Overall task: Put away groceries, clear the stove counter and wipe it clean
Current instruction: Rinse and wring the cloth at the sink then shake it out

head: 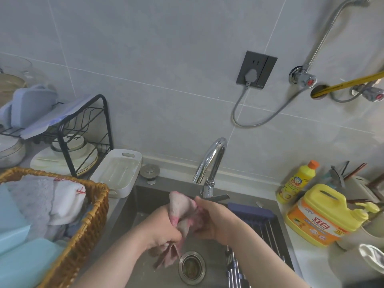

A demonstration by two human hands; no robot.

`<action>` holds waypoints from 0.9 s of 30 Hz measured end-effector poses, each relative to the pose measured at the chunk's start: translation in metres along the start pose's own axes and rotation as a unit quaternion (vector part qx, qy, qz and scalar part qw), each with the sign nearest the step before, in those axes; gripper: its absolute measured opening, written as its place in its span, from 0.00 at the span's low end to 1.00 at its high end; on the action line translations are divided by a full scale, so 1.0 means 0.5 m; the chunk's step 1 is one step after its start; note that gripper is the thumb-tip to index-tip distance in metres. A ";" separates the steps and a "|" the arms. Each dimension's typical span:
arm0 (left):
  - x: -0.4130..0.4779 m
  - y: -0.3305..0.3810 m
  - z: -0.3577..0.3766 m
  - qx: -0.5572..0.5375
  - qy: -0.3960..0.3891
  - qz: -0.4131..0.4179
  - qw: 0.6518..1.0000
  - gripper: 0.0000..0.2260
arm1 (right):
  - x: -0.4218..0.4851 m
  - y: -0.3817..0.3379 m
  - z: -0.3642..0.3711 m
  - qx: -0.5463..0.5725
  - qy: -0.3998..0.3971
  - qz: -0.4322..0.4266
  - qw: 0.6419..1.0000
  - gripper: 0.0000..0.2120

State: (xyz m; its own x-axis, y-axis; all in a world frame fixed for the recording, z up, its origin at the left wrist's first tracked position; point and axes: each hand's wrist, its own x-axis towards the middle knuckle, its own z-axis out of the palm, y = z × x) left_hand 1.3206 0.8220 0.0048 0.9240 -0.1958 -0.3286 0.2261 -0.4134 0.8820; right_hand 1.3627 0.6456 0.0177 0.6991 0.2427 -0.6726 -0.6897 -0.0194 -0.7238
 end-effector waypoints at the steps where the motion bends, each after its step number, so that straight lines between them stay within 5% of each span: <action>1: -0.003 0.008 -0.005 0.082 0.012 0.022 0.996 0.15 | -0.007 0.001 -0.001 0.012 0.000 -0.011 1.000 0.12; 3: -0.014 0.021 -0.018 0.255 0.035 0.066 0.964 0.17 | -0.020 0.011 -0.008 0.058 0.019 -0.041 0.997 0.08; 6: -0.022 0.024 -0.036 0.413 0.074 0.146 0.896 0.22 | -0.038 0.040 -0.022 0.178 0.052 -0.043 0.982 0.15; 9: -0.039 0.032 -0.050 0.426 0.067 0.227 0.873 0.22 | -0.061 0.081 -0.013 0.183 0.057 -0.015 0.981 0.08; 13: -0.052 0.023 -0.059 0.403 0.056 0.359 0.840 0.26 | -0.074 0.113 0.002 0.221 0.065 -0.002 0.973 0.24; 16: -0.055 0.028 -0.047 0.415 0.093 0.433 0.795 0.26 | -0.090 0.126 0.010 0.225 -0.018 0.019 0.974 0.33; 19: -0.061 0.039 -0.028 0.453 0.104 0.452 0.762 0.20 | -0.114 0.121 0.013 0.266 -0.095 0.015 0.959 0.41; 22: -0.057 0.033 -0.004 0.522 0.113 0.454 0.713 0.19 | -0.115 0.105 0.009 0.251 -0.036 0.010 0.967 0.38; 25: -0.052 0.039 0.021 0.526 0.115 0.436 0.721 0.21 | -0.094 0.095 0.015 0.268 0.092 0.001 0.959 0.24; 27: -0.050 0.063 0.031 0.495 0.127 0.367 0.777 0.27 | -0.088 0.086 0.016 0.211 0.188 -0.068 0.957 0.14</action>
State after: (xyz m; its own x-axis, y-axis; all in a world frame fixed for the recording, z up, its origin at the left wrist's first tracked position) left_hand 1.3001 0.8001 0.0356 0.7520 -0.5715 0.3284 -0.6220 -0.7802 0.0666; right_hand 1.3009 0.6417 0.0173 0.7519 -0.1525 -0.6414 -0.5463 0.4004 -0.7357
